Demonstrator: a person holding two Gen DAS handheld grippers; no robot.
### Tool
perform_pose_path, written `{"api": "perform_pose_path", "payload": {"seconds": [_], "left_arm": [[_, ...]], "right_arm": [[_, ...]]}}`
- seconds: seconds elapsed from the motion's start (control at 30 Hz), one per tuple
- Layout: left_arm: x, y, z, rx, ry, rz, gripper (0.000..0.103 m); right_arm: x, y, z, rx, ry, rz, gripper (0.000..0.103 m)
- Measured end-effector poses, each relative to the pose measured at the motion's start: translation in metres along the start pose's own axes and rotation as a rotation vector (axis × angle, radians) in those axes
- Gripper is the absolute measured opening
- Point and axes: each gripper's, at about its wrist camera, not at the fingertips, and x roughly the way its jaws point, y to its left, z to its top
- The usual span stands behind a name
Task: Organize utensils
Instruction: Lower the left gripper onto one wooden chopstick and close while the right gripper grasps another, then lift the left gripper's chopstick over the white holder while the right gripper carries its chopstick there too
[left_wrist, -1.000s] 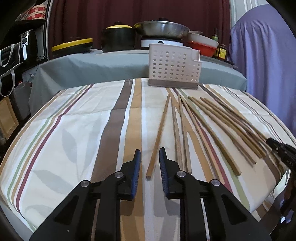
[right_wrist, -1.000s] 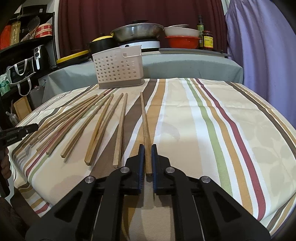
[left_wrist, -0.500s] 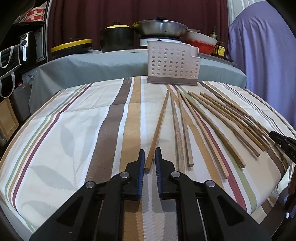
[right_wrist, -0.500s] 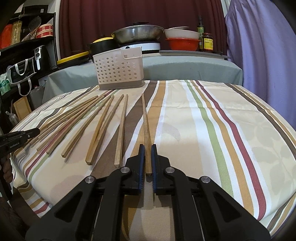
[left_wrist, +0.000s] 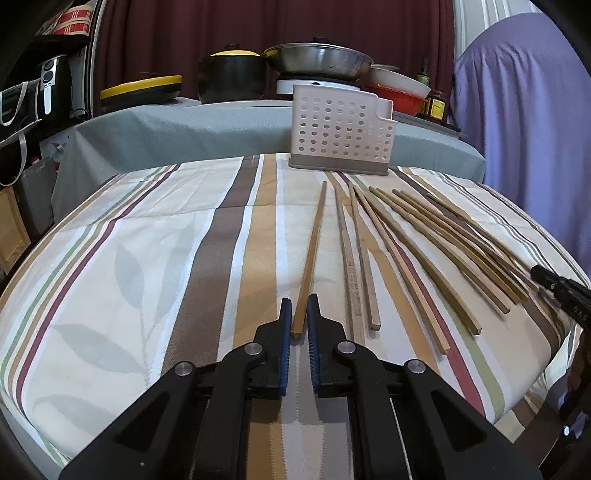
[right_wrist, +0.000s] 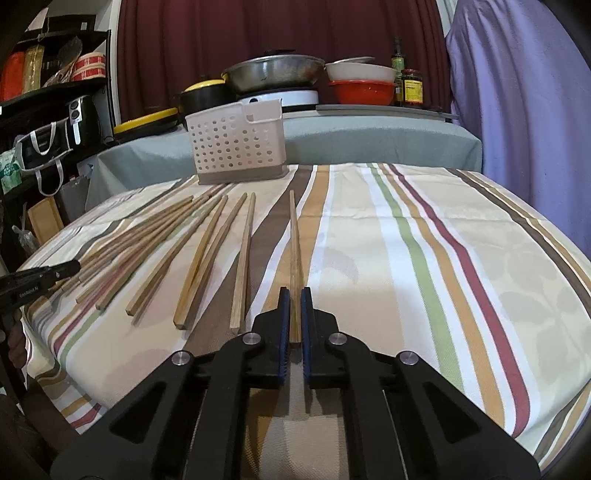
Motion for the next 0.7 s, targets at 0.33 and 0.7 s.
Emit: {"api": "perform_pose_path", "payload": {"seconds": [0.33,0.7], "left_arm": [[-0.031,-0.005,0.025,0.034,-0.084,0.027,0.007],[-0.088,-0.01,0.079,0.044,-0.228,0.032,0.007]], "right_arm": [[-0.028,0.012,0.028,-0.06,-0.101,-0.048,0.006],[-0.071,0.024,0.087,-0.1,-0.257,-0.063,0.006]]}}
